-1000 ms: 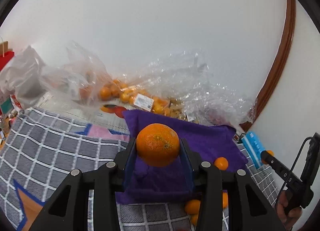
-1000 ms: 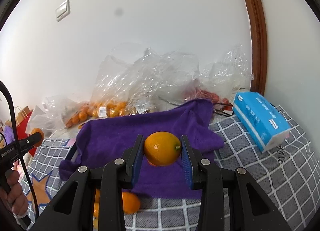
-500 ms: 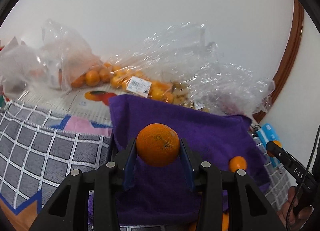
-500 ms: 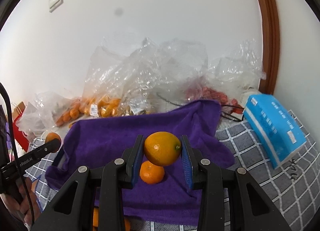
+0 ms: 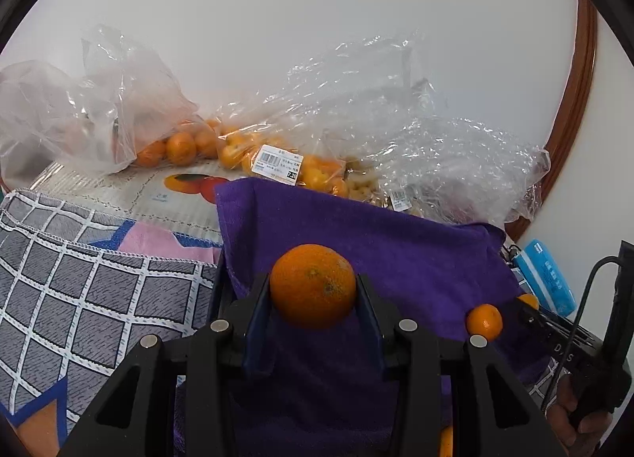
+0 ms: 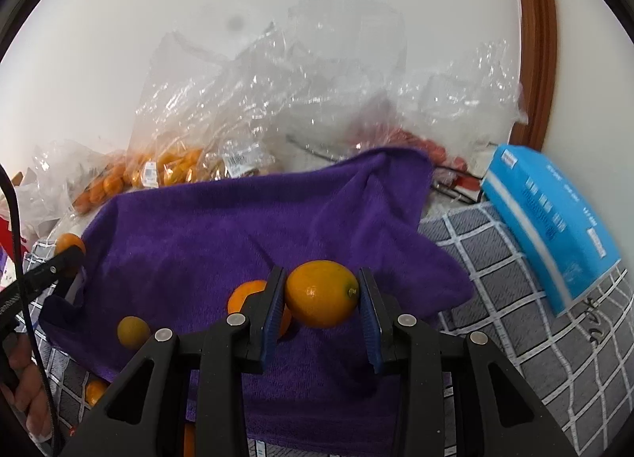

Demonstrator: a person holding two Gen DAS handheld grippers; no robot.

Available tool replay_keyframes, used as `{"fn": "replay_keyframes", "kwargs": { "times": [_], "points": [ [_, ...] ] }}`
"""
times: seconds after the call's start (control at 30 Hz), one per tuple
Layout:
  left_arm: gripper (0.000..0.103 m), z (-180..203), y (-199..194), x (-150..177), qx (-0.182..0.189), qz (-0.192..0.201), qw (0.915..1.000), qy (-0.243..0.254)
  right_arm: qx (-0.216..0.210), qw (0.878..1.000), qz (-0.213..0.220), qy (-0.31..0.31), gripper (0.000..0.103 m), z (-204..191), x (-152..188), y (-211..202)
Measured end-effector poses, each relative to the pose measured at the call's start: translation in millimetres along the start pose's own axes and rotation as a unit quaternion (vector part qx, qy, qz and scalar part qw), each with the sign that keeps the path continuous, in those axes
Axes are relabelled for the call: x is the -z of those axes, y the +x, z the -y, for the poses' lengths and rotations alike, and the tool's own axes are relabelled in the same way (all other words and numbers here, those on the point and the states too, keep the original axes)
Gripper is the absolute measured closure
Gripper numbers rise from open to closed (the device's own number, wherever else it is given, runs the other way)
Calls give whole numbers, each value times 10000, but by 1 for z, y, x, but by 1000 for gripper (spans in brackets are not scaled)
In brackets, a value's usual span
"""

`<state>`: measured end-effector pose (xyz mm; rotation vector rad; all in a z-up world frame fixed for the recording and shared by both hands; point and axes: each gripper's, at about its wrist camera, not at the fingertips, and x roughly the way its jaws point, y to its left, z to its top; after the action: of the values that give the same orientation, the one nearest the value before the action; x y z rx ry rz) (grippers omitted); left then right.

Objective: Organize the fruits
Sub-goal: 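Open the right tool to drop the citrus while the left tool releases the mandarin onto the towel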

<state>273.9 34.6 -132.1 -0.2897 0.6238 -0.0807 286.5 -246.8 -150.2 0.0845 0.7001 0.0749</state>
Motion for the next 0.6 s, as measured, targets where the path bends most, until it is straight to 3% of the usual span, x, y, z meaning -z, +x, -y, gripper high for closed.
{"fn": "replay_keyframes", "kwargs": {
  "times": [0.6],
  "points": [
    [63,2,12,5,102,-341,9993,65,-3,9995,-264,144,67,4,7,10]
  ]
}}
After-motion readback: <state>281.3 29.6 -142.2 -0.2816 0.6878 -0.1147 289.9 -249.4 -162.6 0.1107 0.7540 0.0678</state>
